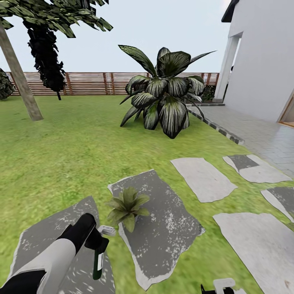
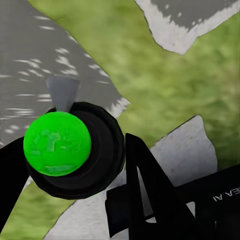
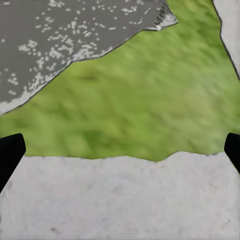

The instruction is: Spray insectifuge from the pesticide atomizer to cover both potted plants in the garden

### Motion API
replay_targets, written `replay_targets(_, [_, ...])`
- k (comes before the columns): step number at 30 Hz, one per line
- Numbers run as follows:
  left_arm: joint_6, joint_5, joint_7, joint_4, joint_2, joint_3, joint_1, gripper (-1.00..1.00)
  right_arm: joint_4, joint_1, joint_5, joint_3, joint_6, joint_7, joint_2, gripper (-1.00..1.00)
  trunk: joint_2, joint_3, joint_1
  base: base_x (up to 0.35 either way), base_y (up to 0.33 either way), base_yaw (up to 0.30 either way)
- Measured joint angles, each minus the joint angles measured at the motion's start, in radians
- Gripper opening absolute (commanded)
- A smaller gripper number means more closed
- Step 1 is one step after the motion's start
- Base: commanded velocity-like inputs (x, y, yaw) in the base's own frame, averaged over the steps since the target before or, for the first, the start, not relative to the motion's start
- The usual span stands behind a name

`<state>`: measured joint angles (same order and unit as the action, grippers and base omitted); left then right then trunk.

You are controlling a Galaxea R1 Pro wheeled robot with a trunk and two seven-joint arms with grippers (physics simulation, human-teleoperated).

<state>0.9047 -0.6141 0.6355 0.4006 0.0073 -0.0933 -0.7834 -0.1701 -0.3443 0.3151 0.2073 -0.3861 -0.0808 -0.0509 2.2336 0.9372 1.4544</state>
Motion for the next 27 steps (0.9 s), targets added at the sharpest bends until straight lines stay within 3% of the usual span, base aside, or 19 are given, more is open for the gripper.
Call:
replay_targets(1, [0.045,0.008,0.006,0.003,-0.010,-0.005,-0.050,-1.00,0.001,0.000,0.001,0.000,0.001,0.000,0.000,1.00,0.000,0.000,0.000,-0.032,0.000,0.000])
replay_targets(2, [0.047,0.010,0.006,0.003,-0.010,-0.005,-0.063,-1.00,0.002,0.000,0.001,0.000,0.001,0.000,0.000,1.00,0.000,0.000,0.000,-0.020,0.000,0.000])
replay_targets(10, [0.046,0.006,0.006,0.003,-0.008,-0.004,-0.057,-1.00,0.002,0.000,0.001,0.000,0.001,0.000,0.000,1.00,0.000,0.000,0.000,-0.003,-0.013,0.000])
replay_targets(19, [0.044,0.006,0.007,0.001,-0.010,-0.004,-0.058,-1.00,0.001,0.000,0.001,0.000,0.000,0.000,0.000,1.00,0.000,0.000,0.000,0.048,-0.247,0.000])
replay_targets(27, [0.045,0.009,0.008,0.002,-0.010,-0.004,-0.068,-1.00,0.002,0.000,0.001,0.000,0.000,0.000,0.000,1.00,0.000,0.000,0.000,0.087,-0.266,0.210])
